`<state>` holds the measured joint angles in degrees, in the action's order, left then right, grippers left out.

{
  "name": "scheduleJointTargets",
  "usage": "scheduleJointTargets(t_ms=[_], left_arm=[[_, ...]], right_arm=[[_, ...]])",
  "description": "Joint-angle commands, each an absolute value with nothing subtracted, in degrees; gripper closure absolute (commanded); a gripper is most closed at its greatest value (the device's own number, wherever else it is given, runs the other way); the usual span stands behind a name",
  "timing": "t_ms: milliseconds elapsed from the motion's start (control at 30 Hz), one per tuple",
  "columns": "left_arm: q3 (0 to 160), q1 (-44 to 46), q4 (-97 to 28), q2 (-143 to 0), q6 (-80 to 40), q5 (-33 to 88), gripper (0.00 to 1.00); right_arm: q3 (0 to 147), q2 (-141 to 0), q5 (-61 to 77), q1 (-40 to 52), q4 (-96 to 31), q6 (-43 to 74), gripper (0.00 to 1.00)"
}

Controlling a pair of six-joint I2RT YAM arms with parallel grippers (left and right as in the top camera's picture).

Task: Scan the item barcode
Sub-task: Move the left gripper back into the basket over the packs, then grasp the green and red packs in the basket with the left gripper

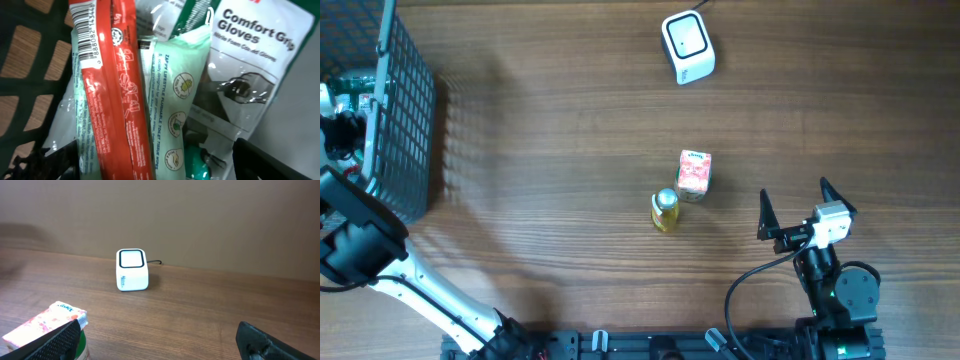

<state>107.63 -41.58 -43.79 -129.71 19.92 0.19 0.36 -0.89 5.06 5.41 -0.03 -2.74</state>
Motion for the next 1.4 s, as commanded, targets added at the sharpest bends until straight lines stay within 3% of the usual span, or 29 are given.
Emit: scheduleJointTargets(t_ms=[0, 333, 633, 1367], left_arm=[[107.92, -41.56, -44.75, -130.08, 20.53, 3.64, 0.2], [107.92, -39.55, -46.57, -130.08, 20.62, 3.51, 0.2], [107.9, -40.16, -46.52, -130.13, 20.64, 1.48, 0.0], [98.65, -41.28, -40.42, -130.23, 23.64, 1.45, 0.0]], right_arm=[[0.3, -0.54, 4.54, 5.23, 0.14, -3.01, 0.0], [0.3, -0.54, 4.54, 5.23, 0.14, -2.98, 0.0], [0.3, -0.54, 4.54, 5.23, 0.14, -3.03, 0.0], [0.3, -0.54, 4.54, 5.23, 0.14, -3.01, 0.0]])
